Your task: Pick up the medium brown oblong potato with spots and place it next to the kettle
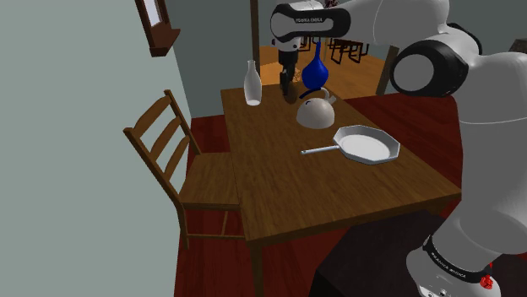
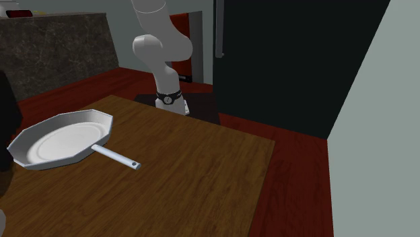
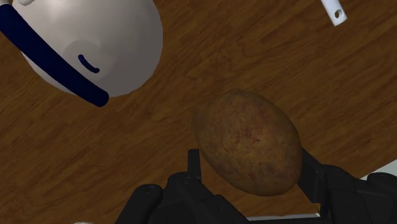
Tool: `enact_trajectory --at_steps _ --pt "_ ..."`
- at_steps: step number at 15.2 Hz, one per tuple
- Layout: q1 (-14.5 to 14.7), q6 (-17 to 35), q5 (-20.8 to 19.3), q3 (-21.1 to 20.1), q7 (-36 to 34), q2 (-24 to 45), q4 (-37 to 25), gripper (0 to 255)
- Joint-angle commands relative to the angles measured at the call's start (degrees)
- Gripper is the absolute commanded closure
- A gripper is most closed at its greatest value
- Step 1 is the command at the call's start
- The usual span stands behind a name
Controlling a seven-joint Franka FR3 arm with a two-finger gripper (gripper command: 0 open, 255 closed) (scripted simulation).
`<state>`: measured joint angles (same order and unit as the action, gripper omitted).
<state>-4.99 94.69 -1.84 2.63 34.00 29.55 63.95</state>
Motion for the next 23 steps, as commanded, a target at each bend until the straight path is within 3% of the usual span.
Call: enact_trajectory --at_steps 1,23 --pt "0.0 1.8 0.0 0.0 0.0 -0.4 2.2 255" --pt "0.0 18.4 -0.2 0.0 -0.7 0.3 18.1 255"
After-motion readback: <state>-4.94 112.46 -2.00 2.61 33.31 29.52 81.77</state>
